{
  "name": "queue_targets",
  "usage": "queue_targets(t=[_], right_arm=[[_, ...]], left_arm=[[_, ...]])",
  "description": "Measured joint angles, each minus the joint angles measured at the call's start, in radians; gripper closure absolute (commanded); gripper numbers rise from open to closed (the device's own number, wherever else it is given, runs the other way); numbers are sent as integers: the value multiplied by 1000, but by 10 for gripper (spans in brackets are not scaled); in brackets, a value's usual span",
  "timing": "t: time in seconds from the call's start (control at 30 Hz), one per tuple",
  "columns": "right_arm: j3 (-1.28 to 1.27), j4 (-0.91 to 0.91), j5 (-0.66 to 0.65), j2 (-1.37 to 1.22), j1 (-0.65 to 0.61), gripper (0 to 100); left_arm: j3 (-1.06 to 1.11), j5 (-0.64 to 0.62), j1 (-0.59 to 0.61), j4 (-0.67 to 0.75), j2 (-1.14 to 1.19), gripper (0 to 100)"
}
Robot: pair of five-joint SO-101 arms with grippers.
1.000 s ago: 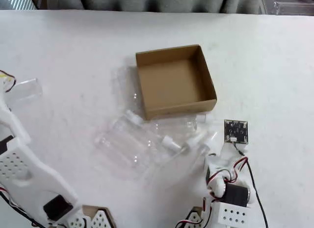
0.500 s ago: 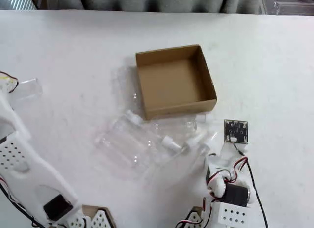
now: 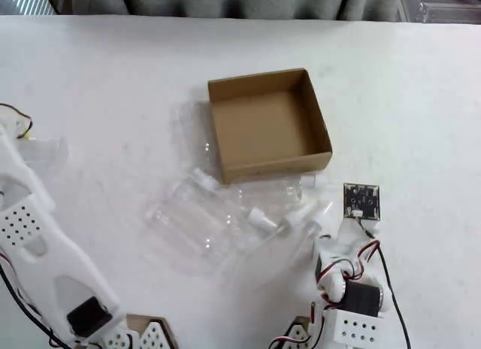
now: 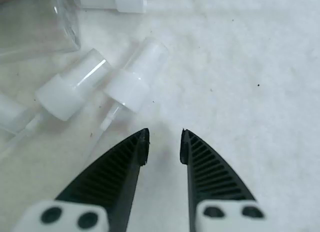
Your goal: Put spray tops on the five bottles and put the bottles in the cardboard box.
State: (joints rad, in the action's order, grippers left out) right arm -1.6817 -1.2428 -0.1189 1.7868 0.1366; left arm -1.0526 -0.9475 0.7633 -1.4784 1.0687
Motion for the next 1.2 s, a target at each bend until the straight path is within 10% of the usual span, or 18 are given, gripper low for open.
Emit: queue_targets(t=[0.2, 0.53, 1.2], right_arm=[[0, 0, 0, 0, 0, 915], [0, 0, 0, 0, 0, 915], [0, 0, 0, 0, 0, 915]], left_arm=[[-143, 124, -44, -172, 14, 969], [-250, 764, -203, -301, 14, 980], [267, 802, -470, -301, -322, 980]])
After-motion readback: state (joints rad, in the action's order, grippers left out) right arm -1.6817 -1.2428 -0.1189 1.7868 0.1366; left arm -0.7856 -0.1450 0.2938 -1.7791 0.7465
